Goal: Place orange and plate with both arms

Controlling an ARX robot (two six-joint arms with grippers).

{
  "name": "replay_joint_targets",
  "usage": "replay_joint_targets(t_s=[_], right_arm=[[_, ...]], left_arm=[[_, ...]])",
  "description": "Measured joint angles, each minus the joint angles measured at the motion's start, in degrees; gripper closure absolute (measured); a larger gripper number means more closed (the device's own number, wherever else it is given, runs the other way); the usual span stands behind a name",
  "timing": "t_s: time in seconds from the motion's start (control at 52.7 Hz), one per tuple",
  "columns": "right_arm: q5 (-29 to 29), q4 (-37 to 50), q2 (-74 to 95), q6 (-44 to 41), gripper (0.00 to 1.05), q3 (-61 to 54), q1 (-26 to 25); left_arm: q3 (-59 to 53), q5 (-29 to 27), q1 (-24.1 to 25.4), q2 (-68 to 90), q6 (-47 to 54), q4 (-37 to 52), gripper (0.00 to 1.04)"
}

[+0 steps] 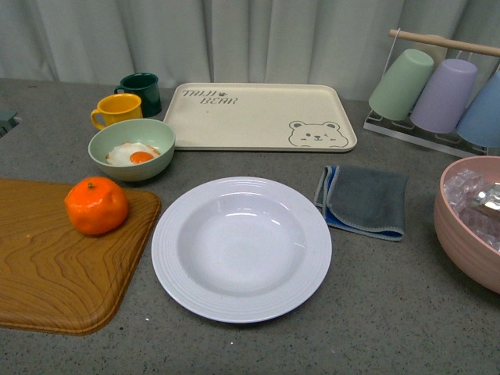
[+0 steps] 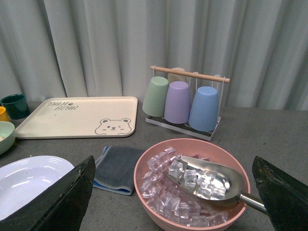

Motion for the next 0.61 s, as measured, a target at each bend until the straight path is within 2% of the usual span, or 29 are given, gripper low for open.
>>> replay_joint_targets(t_s=[0.607], right_arm=[[0.00, 0.00, 0.00, 0.00, 0.09, 0.00, 0.00]], left_arm=[[0.00, 0.00, 0.00, 0.00, 0.00, 0.00, 0.07]])
